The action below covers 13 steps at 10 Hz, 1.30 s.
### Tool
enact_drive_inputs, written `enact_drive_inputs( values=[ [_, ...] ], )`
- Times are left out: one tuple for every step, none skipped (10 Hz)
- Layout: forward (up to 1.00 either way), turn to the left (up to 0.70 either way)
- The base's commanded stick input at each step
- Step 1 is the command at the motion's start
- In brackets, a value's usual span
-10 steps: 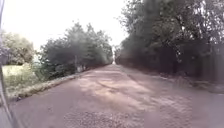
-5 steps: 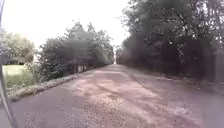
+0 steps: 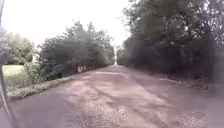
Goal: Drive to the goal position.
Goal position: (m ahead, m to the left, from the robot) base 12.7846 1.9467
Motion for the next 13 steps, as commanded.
enact_drive_inputs(
  values=[
    [0.7, 0.0],
    [0.7, 0.0],
    [0.7, 0.0],
    [0.7, 0.0],
    [0.7, 0.0],
    [0.7, 0.0],
    [0.7, 0.0],
    [0.7, 0.0],
    [0.7, 0.0],
    [0.7, 0.0],
    [0.7, 0.0],
    [0.7, 0.0],
    [0.7, 0.0]
  ],
)
